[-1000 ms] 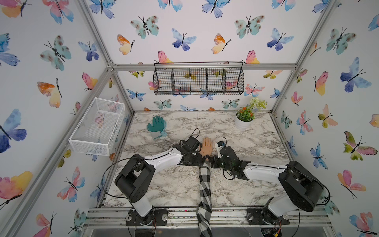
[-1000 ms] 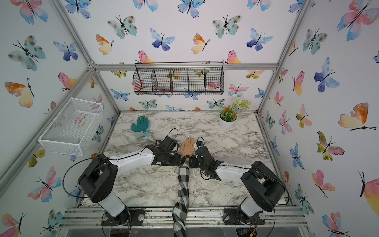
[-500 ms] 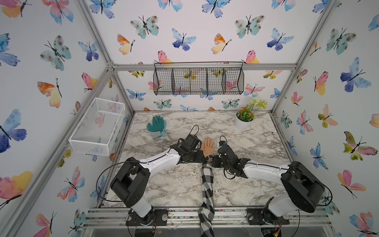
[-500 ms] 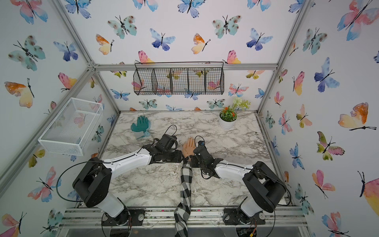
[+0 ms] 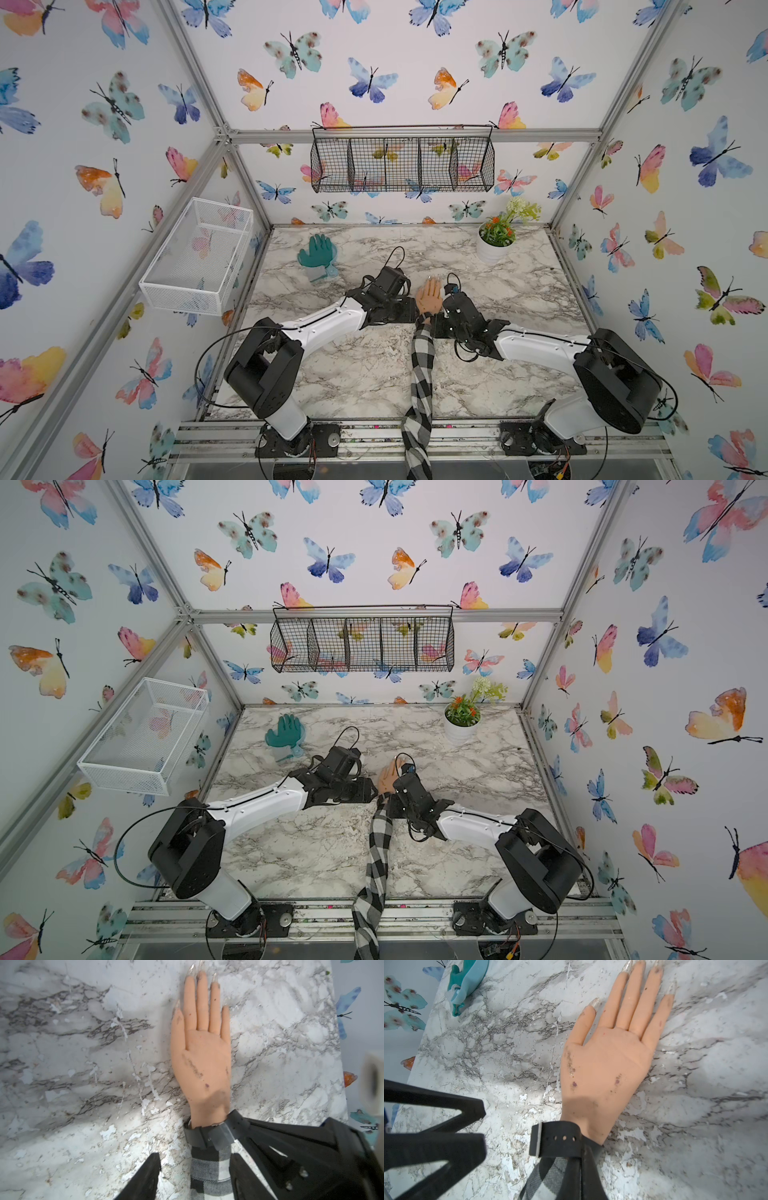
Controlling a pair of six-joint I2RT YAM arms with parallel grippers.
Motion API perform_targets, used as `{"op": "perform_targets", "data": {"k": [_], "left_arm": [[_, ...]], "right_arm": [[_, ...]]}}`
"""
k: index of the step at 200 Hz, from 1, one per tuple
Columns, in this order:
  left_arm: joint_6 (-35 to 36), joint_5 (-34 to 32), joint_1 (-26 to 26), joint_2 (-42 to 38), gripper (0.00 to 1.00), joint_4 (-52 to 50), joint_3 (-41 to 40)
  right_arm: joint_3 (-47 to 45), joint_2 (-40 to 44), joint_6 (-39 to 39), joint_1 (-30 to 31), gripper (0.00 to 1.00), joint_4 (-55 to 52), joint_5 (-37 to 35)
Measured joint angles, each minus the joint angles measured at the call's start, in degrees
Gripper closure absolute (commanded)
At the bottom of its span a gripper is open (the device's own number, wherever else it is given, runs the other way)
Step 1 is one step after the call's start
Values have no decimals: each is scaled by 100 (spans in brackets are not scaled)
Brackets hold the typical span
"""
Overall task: Take off the watch
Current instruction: Untie the watch from the hand.
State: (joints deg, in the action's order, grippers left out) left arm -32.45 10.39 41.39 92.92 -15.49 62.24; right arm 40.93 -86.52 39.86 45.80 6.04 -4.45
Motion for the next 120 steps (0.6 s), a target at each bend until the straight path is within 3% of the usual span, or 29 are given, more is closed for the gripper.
{"op": "perform_targets", "data": {"k": [120], "left_arm": [[39,81,186,680,44,72,254]], "right_arm": [[-7,0,4,0,98,35,-7]]}}
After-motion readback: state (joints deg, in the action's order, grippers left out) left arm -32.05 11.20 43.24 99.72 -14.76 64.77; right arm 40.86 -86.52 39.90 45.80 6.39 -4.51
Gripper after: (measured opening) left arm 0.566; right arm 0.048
